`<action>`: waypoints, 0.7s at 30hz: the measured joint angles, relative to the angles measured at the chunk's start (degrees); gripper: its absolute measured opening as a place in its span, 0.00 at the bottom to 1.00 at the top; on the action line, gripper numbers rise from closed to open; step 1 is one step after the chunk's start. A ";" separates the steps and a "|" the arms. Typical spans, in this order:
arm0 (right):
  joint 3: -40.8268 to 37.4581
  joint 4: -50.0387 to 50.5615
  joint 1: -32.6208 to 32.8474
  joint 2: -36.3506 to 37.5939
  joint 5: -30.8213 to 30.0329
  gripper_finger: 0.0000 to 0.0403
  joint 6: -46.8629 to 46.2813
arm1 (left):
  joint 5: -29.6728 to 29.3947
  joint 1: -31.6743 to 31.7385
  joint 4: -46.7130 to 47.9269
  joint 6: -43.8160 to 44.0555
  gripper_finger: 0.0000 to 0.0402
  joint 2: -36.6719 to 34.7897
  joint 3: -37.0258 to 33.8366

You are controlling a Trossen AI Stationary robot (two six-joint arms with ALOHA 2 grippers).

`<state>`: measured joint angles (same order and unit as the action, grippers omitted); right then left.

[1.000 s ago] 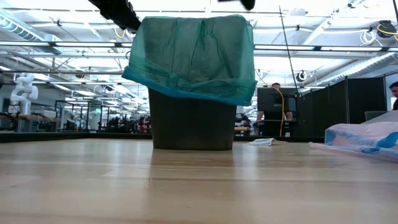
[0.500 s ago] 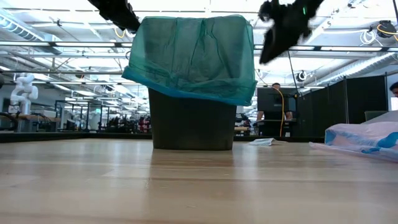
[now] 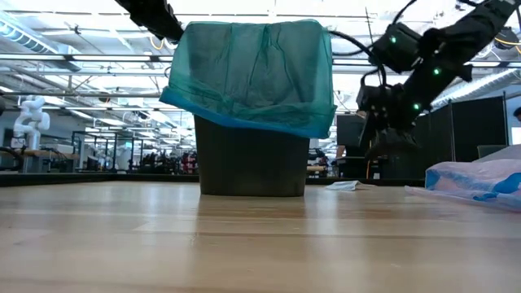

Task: Place trash/remove bag and relplace
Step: Put the white paper in the trash bin

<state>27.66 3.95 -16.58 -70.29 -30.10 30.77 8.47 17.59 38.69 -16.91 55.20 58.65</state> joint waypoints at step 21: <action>-0.56 -14.91 -4.44 -17.09 0.01 0.53 6.36 | 0.00 0.00 0.02 -0.10 0.00 0.00 0.00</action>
<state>27.09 -10.96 -21.03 -87.38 -30.09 37.13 8.47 17.59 38.71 -17.01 55.20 58.65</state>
